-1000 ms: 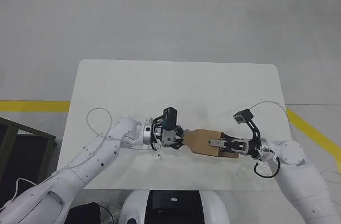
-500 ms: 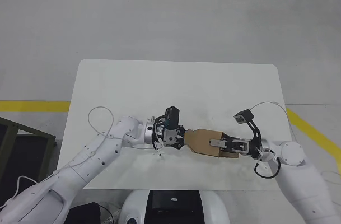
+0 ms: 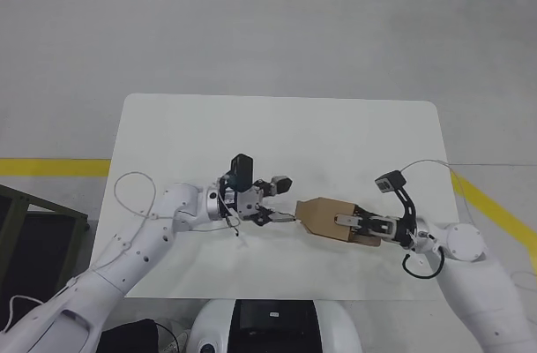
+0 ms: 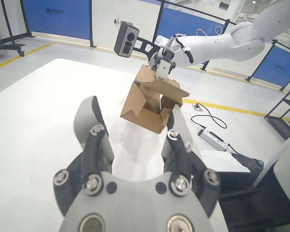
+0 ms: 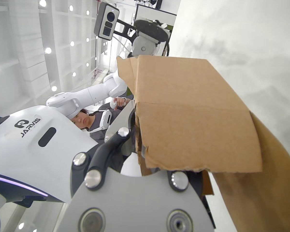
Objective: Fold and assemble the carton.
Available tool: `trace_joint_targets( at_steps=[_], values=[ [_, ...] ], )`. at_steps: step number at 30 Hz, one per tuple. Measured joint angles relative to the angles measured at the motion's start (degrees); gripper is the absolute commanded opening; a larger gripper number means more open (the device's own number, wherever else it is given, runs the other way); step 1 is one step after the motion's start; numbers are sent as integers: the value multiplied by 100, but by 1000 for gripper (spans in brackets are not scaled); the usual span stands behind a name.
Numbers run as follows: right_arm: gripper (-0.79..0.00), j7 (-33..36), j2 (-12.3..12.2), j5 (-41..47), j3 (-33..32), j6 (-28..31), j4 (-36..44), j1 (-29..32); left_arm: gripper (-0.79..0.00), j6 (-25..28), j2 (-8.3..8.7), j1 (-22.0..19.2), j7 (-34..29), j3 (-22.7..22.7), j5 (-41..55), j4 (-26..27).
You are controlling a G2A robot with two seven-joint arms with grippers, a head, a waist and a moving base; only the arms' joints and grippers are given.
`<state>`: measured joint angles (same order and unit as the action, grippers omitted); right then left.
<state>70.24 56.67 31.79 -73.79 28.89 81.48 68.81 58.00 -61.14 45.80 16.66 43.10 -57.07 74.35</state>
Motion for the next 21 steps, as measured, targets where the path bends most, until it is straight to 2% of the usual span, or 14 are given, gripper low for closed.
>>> trace_joint_targets(
  at_steps=[5, 11, 16, 21],
  values=[
    [-785, -233, 0, -266, 1, -20, 9, 25, 0, -53, 74, 208, -135, 304, 279, 323],
    [-785, -472, -5, -530, -5, -62, 85, 76, 0, -138, 133, 422, -590, 545, 693, 723],
    [-785, -530, -6, -637, 22, -73, 240, 124, 0, -715, 122, 447, -1172, 614, 639, 985],
    [-785, -473, -16, -609, 2, -40, 348, 176, 0, -1101, 69, 433, -1493, 586, 616, 984]
  ],
)
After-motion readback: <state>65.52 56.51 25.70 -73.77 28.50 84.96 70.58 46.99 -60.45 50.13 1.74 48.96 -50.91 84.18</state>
